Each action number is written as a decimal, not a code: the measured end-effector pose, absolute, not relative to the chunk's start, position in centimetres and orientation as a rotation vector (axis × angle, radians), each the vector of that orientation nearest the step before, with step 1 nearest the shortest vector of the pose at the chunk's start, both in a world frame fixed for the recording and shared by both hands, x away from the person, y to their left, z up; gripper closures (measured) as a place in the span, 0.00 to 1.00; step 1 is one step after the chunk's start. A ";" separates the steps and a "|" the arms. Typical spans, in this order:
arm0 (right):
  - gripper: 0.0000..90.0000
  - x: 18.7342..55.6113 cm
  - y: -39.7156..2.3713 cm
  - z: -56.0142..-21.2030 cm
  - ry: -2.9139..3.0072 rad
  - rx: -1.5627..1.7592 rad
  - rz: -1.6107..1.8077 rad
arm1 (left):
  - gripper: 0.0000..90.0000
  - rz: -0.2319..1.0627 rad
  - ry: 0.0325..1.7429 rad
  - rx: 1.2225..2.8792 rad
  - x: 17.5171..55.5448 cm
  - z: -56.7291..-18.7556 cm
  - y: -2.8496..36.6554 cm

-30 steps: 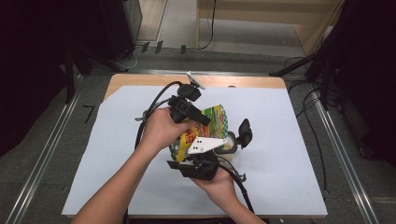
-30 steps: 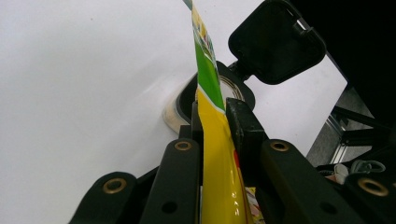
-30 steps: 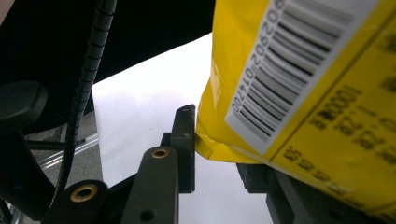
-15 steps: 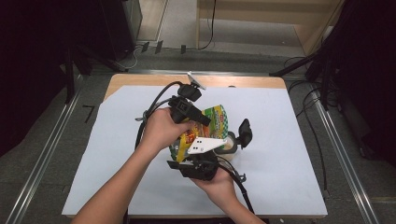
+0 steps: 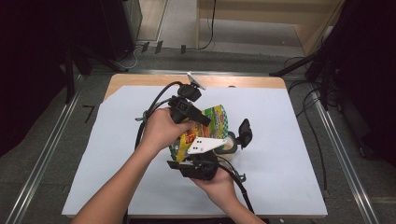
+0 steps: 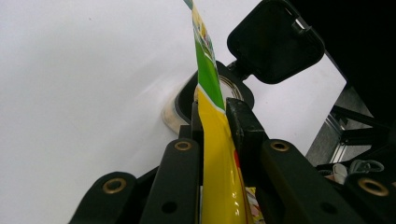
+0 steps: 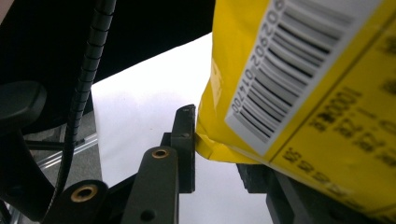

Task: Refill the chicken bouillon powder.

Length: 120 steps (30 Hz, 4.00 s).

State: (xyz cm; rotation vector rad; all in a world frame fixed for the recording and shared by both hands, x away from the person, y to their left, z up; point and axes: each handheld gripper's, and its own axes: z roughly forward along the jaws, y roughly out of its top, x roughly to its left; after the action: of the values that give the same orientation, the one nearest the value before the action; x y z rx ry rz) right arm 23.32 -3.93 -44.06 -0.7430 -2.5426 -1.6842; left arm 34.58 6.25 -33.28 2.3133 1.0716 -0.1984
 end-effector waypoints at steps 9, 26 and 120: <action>0.81 23.4 -4.0 -44.0 -2.539 -0.747 -1.682 | 0.92 -0.208 1.072 2.307 34.6 -33.2 6.1; 0.81 23.1 -4.5 -44.1 -2.549 -0.772 -1.683 | 0.91 -0.216 1.032 2.316 34.4 -33.2 5.3; 0.76 23.4 -3.4 -44.8 -2.556 -0.711 -1.638 | 0.91 -0.190 1.064 2.286 33.4 -34.0 6.9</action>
State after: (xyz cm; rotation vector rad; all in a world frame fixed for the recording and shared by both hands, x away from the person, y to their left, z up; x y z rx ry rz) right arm 23.36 -3.41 -44.82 -0.7111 -2.5557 -1.6382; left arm 33.43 6.95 -34.04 2.2855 1.0644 -0.1897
